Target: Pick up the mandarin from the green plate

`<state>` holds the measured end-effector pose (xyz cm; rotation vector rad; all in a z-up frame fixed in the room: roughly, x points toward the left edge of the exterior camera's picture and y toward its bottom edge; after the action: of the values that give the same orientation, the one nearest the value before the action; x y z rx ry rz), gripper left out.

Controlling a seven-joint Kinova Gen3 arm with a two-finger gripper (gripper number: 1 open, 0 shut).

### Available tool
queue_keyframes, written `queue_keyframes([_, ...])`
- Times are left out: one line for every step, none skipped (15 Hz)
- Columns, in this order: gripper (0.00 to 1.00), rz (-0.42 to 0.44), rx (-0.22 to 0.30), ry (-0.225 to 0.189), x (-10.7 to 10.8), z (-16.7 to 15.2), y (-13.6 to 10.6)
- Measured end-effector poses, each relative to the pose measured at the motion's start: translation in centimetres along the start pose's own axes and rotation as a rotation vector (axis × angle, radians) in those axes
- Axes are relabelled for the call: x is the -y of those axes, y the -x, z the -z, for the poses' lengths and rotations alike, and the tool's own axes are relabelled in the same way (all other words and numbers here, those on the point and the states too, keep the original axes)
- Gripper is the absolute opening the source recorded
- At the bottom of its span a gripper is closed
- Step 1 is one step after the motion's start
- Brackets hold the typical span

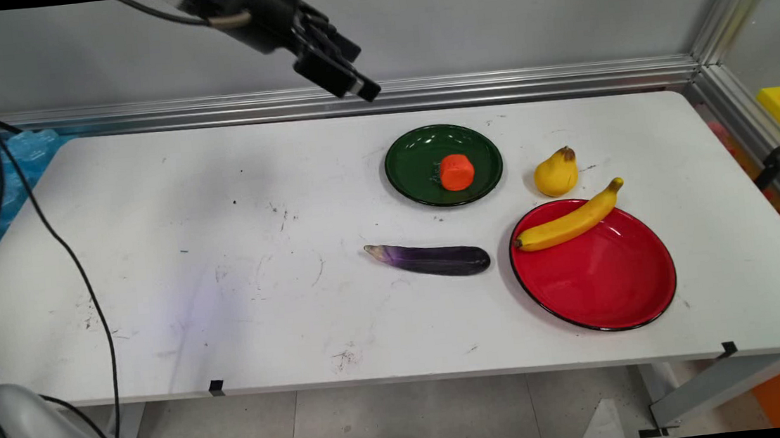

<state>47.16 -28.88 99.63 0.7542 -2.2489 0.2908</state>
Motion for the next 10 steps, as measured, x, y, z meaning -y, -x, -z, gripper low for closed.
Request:
queue_keyframes([1.00,0.005,0.015,-0.016,0.3,-0.9,0.1])
queue_keyframes([1.00,0.009,0.032,-0.034,0.7,-2.0,0.2])
queue_keyframes([1.00,0.012,0.048,-0.050,1.1,-3.0,0.3])
queue_keyframes([1.00,0.014,0.061,-0.064,1.4,-4.1,0.3])
queue_keyframes([1.00,0.014,0.073,-0.075,1.7,-5.0,0.4])
queue_keyframes([1.00,0.012,0.087,-0.083,2.0,-6.1,0.4])
queue_keyframes([1.00,0.007,0.099,-0.088,2.2,-7.1,0.4])
queue_keyframes([1.00,-0.001,0.112,-0.092,2.4,-8.3,0.4])
queue_keyframes([1.00,-0.010,0.125,-0.095,2.6,-9.5,0.4])
queue_keyframes([1.00,-0.018,0.135,-0.096,2.8,-10.5,0.3])
